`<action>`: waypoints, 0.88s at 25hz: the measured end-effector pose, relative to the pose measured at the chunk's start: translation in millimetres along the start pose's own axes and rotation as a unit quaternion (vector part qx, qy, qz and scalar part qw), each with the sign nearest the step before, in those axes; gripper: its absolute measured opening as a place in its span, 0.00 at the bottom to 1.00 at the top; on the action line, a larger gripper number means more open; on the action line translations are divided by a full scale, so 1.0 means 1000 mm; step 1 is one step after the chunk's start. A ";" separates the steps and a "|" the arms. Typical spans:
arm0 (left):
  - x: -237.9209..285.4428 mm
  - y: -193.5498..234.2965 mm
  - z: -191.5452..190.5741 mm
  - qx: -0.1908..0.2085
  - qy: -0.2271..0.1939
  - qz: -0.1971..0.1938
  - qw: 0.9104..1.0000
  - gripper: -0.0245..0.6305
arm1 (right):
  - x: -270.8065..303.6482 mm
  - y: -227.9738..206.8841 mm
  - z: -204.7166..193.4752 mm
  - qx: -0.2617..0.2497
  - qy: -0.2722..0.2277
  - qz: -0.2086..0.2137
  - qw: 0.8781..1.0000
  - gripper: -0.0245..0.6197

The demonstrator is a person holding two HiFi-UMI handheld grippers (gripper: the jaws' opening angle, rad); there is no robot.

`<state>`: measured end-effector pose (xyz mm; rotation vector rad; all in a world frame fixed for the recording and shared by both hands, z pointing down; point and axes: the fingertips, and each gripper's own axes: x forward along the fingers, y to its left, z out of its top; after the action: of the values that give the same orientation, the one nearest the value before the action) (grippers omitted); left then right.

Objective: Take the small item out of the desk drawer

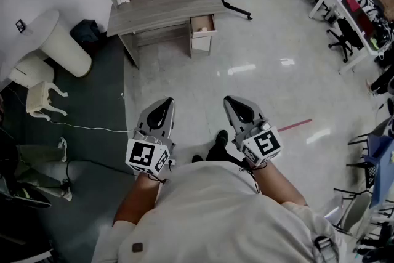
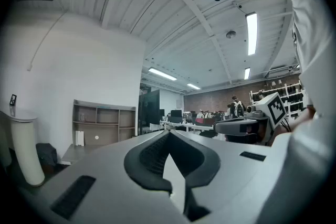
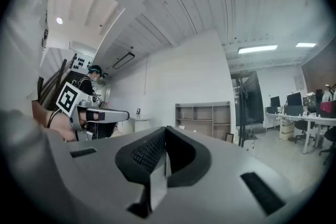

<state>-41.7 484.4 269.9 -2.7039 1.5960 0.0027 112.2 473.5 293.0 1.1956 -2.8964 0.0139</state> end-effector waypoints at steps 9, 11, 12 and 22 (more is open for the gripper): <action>0.007 0.003 0.000 -0.004 -0.004 -0.001 1.000 0.05 | 0.003 -0.006 0.001 -0.008 0.002 -0.001 1.000 0.07; 0.010 0.001 0.000 -0.004 -0.004 -0.002 1.000 0.05 | 0.002 -0.009 0.000 -0.008 0.004 -0.001 1.000 0.07; 0.011 0.000 -0.001 -0.005 -0.003 -0.003 1.000 0.05 | 0.002 -0.011 0.000 -0.007 0.005 -0.001 1.000 0.07; 0.026 0.011 -0.007 -0.010 0.005 0.006 1.000 0.05 | 0.015 -0.027 -0.007 0.005 0.007 -0.001 1.000 0.07</action>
<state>-38.4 456.5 276.5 -2.7121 1.6238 0.0050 120.4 444.2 300.8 1.1958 -2.8857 0.0356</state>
